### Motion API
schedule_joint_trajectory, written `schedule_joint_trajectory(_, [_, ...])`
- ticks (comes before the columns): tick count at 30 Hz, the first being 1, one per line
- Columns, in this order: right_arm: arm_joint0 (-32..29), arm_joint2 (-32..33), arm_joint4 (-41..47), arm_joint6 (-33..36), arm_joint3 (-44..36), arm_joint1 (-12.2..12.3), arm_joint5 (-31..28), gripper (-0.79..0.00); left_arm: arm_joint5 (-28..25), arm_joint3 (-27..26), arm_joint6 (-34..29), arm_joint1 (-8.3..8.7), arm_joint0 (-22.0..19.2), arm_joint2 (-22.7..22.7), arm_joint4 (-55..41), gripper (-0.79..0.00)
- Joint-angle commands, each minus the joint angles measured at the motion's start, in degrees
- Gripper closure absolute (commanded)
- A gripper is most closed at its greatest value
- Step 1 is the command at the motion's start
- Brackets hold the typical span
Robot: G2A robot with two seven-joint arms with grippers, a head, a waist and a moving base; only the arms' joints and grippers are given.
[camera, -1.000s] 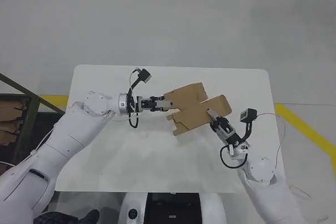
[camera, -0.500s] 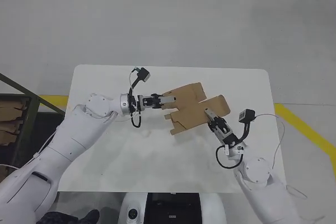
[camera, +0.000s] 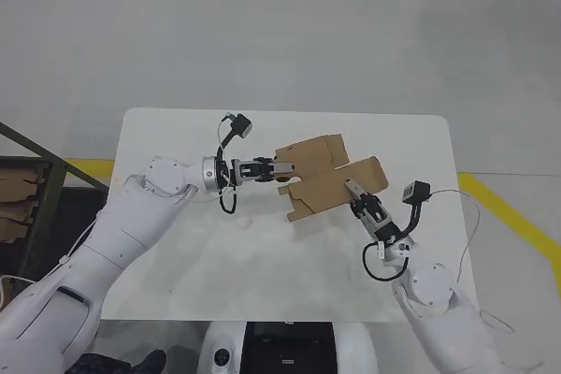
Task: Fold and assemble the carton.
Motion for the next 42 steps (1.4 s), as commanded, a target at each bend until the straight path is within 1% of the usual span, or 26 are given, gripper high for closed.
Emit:
schedule_joint_trajectory(1, [0.0, 0.3, 0.1, 0.8, 0.1, 0.0, -0.4, -0.785, 0.0, 0.3, -0.4, -0.14, -0.1, -0.3, -0.1, 0.000])
schedule_joint_trajectory(7, [0.5, 2.9, 1.0, 3.0, 2.1, 0.3, -1.8, -0.785, -0.4, 1.8, -3.4, -0.29, -0.5, -1.8, -1.3, 0.000])
schedule_joint_trajectory(13, [2.2, 6.3, 0.3, 7.6, 5.7, 0.8, -5.4, -0.785, -0.1, 3.6, -10.7, -0.22, -1.2, -3.1, -3.6, 0.000])
schedule_joint_trajectory(22, [7.3, 8.2, 2.1, 22.8, 13.5, 1.6, -12.6, -0.785, -1.0, 6.9, -19.9, -0.81, -2.1, -3.6, -7.9, 0.000])
schedule_joint_trajectory(26, [9.9, 8.3, 2.1, 28.9, 16.9, 2.0, -16.8, -0.785, 0.6, 7.3, -22.8, -1.28, -3.1, -2.7, -7.9, 0.000])
schedule_joint_trajectory(32, [13.9, 7.5, 3.5, 35.8, 21.4, 2.2, -22.2, -0.785, 2.3, 6.6, -24.5, -1.82, -3.9, -1.1, -6.8, 0.000])
schedule_joint_trajectory(37, [16.1, 6.0, 5.3, 40.2, 23.4, 2.3, -24.0, -0.785, 2.1, 7.1, -24.3, -2.10, -4.2, -0.5, -6.6, 0.000])
schedule_joint_trajectory(42, [16.0, 5.5, 6.0, 43.4, 24.7, 2.7, -25.7, -0.785, 1.3, 7.9, -23.5, -2.18, -4.3, -1.0, -7.4, 0.000])
